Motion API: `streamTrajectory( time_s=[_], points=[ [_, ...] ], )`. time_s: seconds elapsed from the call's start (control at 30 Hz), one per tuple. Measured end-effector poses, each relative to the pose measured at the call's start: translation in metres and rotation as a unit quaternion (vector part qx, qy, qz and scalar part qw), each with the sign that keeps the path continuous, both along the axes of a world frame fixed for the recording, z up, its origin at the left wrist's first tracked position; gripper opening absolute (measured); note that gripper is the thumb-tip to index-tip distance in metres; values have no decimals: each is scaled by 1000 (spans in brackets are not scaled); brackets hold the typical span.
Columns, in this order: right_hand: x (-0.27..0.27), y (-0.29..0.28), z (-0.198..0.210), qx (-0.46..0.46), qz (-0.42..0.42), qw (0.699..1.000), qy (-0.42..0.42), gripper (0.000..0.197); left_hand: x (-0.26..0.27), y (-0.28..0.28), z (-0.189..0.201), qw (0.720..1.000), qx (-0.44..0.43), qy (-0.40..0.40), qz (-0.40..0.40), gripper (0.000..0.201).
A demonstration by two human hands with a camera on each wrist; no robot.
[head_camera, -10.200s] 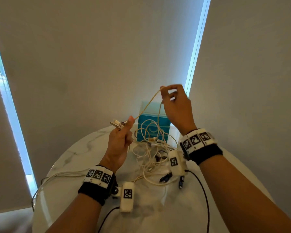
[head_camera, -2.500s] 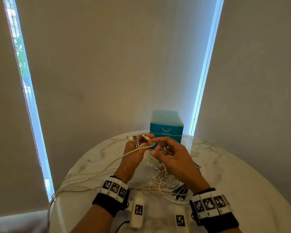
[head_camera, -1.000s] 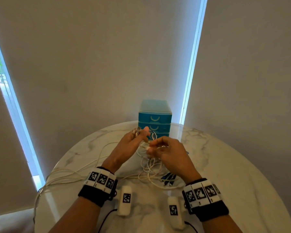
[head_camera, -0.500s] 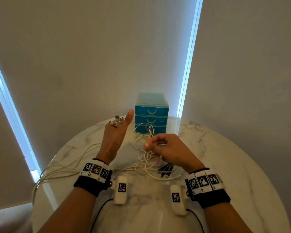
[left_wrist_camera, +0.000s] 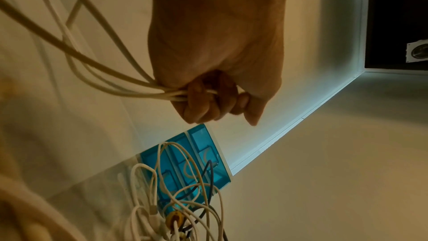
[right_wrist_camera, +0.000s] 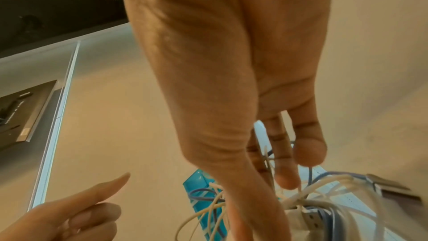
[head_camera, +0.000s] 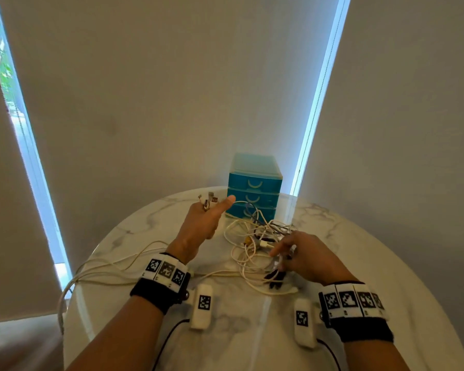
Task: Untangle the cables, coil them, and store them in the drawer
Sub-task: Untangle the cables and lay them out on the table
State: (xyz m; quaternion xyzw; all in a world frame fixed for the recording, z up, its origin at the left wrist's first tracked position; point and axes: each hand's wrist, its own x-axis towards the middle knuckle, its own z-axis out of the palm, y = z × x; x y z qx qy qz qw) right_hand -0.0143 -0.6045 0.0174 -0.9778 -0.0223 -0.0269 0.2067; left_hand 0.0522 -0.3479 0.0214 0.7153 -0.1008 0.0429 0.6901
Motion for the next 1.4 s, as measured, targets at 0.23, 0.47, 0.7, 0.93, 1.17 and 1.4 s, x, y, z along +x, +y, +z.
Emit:
streamTrajectory(
  time_s=[0.23, 0.47, 0.7, 0.93, 1.17, 1.4],
  points=[
    [2, -1, -10, -44, -35, 998, 36, 34, -6, 9, 1, 828, 508, 43, -234, 50],
    [1, -7, -8, 25, -52, 998, -37, 20, 13, 22, -5, 845, 526, 56, -79, 60],
    [6, 18, 2, 332, -98, 893, -286, 23, 23, 21, -12, 946, 321, -48, 12, 68],
    [-4, 34, 8, 365, -29, 890, -273, 25, 5, -11, -9, 967, 211, -139, -43, 35],
    [-3, 28, 8, 340, -13, 892, -297, 10, 13, -5, -13, 969, 208, -134, 22, 15],
    [-1, 25, 8, 337, -38, 910, -239, 15, -1, -5, 7, 975, 62, -198, 74, 15]
  ],
)
